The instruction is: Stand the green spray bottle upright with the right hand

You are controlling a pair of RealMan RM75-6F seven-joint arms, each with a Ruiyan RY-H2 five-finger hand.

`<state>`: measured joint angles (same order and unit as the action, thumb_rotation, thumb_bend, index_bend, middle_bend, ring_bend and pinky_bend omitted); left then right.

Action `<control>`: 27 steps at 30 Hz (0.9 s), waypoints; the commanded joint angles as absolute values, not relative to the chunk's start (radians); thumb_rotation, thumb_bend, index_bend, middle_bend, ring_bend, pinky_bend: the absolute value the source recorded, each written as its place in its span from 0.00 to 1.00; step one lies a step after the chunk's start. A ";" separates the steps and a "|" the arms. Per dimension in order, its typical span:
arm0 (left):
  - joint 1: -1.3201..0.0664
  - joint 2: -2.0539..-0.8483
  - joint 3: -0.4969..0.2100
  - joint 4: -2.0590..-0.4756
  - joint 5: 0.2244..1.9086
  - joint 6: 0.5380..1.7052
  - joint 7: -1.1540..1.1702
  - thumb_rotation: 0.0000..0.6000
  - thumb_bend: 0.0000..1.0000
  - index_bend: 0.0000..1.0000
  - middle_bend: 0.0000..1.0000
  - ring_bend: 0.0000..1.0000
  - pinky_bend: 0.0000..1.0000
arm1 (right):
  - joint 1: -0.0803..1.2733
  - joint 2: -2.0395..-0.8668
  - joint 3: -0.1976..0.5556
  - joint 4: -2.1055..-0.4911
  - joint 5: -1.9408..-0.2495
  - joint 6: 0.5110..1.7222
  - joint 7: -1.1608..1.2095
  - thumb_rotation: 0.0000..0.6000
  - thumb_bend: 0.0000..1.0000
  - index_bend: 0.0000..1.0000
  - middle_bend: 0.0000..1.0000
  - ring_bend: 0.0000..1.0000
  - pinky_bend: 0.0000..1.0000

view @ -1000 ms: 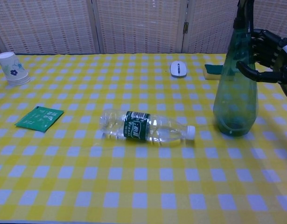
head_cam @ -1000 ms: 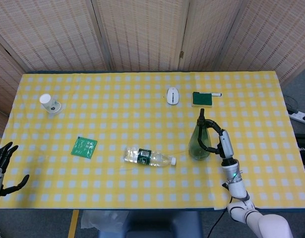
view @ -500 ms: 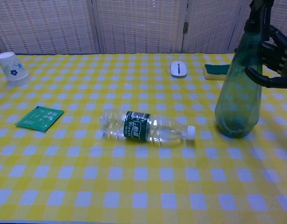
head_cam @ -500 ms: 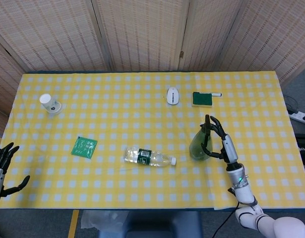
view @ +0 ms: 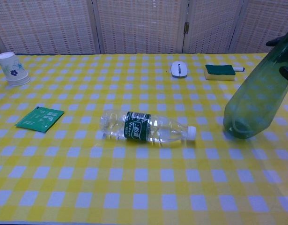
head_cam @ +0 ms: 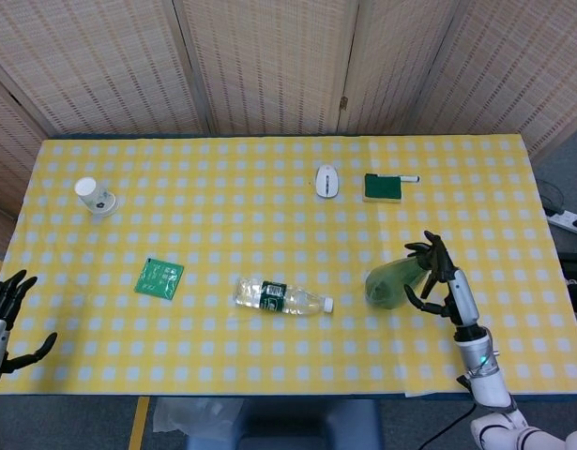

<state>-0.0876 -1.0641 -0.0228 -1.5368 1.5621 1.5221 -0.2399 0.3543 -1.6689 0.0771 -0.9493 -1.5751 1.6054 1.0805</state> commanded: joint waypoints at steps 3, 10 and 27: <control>-0.090 -1.067 -0.024 -1.539 1.558 1.516 -0.229 0.83 0.36 0.00 0.04 0.06 0.00 | 0.333 -1.627 0.079 -0.977 -1.571 1.609 1.037 1.00 0.39 0.03 0.25 0.29 0.17; -0.086 -1.067 -0.023 -1.544 1.560 1.523 -0.221 0.83 0.36 0.00 0.04 0.06 0.00 | 0.330 -1.633 0.076 -0.973 -1.571 1.579 1.049 1.00 0.38 0.04 0.24 0.28 0.15; -0.092 -1.069 -0.023 -1.541 1.553 1.506 -0.216 0.83 0.36 0.00 0.04 0.06 0.00 | 0.380 -1.537 0.118 -1.055 -1.548 1.464 0.972 1.00 0.36 0.02 0.17 0.20 0.07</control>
